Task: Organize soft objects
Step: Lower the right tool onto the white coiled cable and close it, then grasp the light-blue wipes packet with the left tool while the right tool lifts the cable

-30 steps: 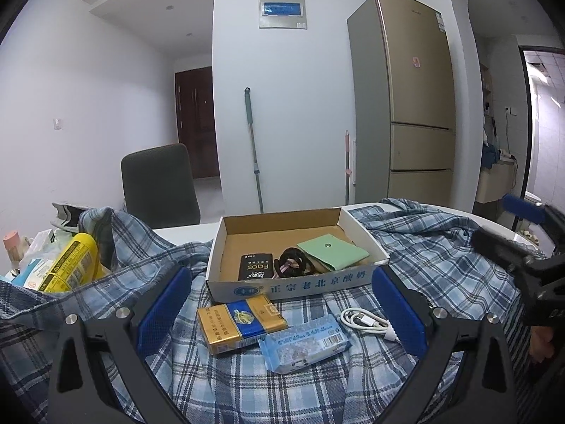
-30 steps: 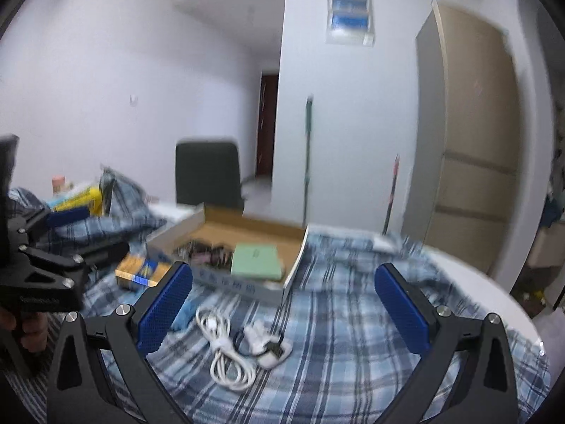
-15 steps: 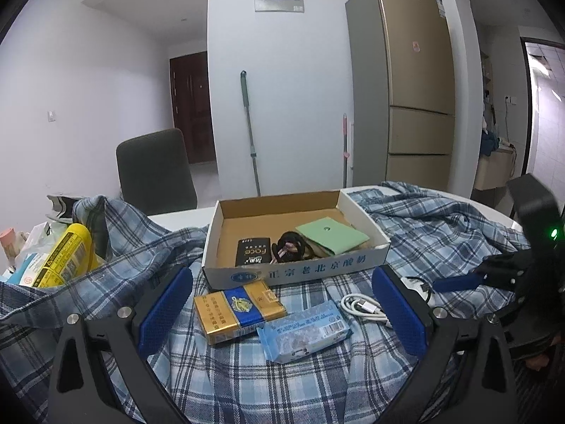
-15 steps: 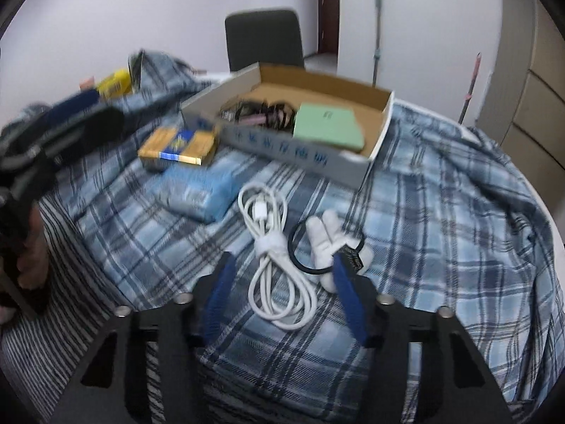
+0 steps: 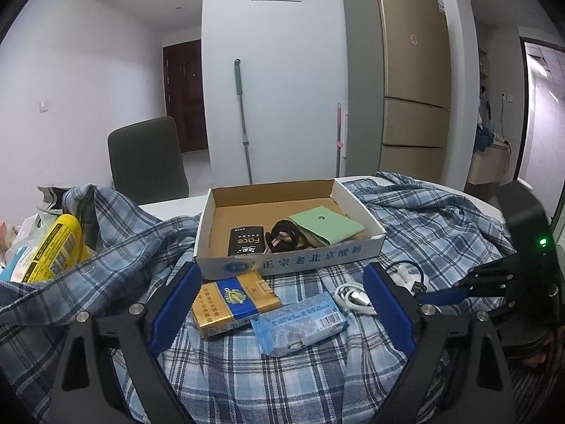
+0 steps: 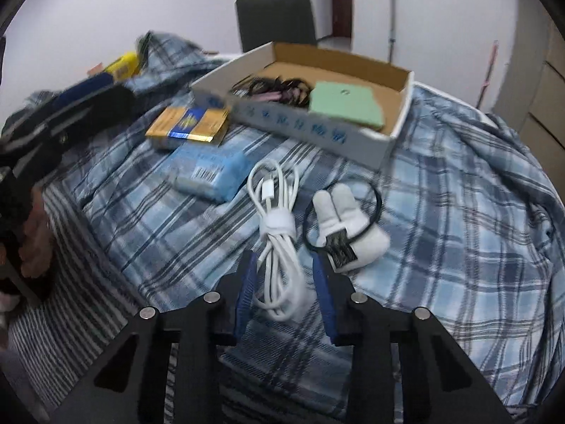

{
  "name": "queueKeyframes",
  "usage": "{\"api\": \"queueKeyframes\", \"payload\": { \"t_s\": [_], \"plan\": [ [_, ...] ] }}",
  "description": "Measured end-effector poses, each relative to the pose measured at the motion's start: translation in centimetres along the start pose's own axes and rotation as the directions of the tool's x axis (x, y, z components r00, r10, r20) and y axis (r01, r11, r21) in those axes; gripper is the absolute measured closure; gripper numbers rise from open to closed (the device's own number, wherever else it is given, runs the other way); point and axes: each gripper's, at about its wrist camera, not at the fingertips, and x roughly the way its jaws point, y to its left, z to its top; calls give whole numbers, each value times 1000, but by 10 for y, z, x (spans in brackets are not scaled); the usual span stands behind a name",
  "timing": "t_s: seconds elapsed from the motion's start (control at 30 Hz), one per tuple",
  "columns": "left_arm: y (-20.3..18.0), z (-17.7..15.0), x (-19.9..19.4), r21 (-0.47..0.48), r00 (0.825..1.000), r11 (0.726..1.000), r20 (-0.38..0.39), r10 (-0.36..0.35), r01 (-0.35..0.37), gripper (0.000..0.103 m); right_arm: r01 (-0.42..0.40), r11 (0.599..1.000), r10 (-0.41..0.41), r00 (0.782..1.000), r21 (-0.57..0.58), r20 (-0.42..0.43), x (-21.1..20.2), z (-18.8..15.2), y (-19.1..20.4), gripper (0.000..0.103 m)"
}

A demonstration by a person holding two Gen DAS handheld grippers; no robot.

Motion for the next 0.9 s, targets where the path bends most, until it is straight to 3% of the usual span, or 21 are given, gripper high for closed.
{"api": "queueKeyframes", "payload": {
  "t_s": [0.27,0.4,0.53,0.67,0.77,0.9],
  "plan": [
    [-5,-1,-1,27,1000,999,-5,-21,21,9,57,992,-61,998,-110,-28,6,14,14,71],
    [-1,0,1,6,999,1000,-16,-28,28,9,13,998,-17,998,-65,-62,20,26,7,74],
    [6,0,4,-25,999,999,-31,-38,37,9,26,997,-30,998,-72,-56,25,26,7,81],
    [9,0,6,-39,998,998,-44,-48,47,9,35,998,-36,999,-45,-11,18,23,1,83],
    [9,0,8,-32,997,998,-58,-59,57,9,0,999,3,997,-40,75,0,23,-1,83],
    [7,1,18,4,987,997,-144,-73,74,9,-18,999,23,983,-27,184,-25,25,-5,83]
  ]
}}
